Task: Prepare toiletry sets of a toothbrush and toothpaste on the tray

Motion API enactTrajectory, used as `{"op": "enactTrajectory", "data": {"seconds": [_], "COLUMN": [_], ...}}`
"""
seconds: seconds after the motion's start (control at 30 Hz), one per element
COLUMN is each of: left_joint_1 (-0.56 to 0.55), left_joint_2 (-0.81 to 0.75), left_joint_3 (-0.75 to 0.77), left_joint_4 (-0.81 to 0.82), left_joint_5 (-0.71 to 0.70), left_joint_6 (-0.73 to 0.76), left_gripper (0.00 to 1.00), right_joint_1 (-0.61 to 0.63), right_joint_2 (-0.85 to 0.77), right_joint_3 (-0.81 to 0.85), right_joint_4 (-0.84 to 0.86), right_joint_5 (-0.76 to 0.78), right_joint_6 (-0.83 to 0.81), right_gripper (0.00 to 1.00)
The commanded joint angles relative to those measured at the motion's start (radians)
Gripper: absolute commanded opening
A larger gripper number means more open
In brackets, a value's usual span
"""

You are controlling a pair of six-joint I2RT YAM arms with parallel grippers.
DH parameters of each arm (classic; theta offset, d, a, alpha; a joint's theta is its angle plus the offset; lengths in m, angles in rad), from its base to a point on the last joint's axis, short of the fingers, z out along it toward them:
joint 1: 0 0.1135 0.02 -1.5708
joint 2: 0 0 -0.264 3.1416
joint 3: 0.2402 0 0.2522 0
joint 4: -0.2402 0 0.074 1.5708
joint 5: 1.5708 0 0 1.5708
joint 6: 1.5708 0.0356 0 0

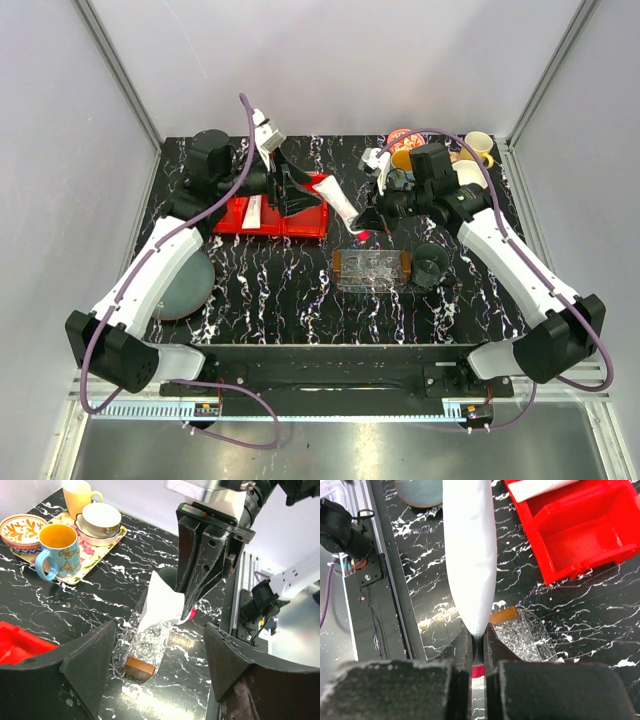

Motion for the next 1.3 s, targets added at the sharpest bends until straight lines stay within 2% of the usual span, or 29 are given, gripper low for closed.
{"op": "enactTrajectory", "data": {"seconds": [0.0,0.13,0.3,0.6,0.8,0.9,1.03,1.07,1.27], "left_joint_1": [0.007,0.007,0.004,-0.018,-0.045,-0.056,-0.062,-0.064,-0.065], "left_joint_2": [-0.036,-0.036,-0.017,0.026,0.047,0.055,0.064,0.065,0.069], "left_joint_3": [-0.039,-0.073,-0.09,-0.082,-0.053,-0.041,-0.026,-0.024,-0.018], "left_joint_4": [0.21,0.29,0.411,0.44,0.384,0.371,0.344,0.339,0.331], "left_joint_5": [0.003,0.009,0.048,0.06,0.046,0.046,0.046,0.046,0.055], "left_joint_6": [-0.129,-0.191,-0.299,-0.34,-0.297,-0.29,-0.268,-0.265,-0.258], "left_gripper": [0.76,0.82,0.82,0.63,0.6,0.55,0.41,0.32,0.09], "right_joint_1": [-0.003,-0.002,-0.003,-0.003,-0.003,-0.003,-0.002,-0.003,-0.003], "right_joint_2": [-0.04,-0.035,-0.024,-0.023,-0.024,-0.024,-0.032,-0.033,-0.033], "right_joint_3": [0.067,0.079,0.078,0.068,0.067,0.064,0.058,0.056,0.044], "right_joint_4": [0.078,0.084,0.101,0.11,0.11,0.11,0.11,0.11,0.109], "right_joint_5": [-0.043,-0.064,-0.089,-0.104,-0.107,-0.109,-0.106,-0.104,-0.1], "right_joint_6": [0.041,0.056,0.079,0.089,0.089,0.089,0.086,0.086,0.078], "right_gripper": [0.0,0.0,0.0,0.0,0.0,0.0,0.0,0.0,0.0]}}
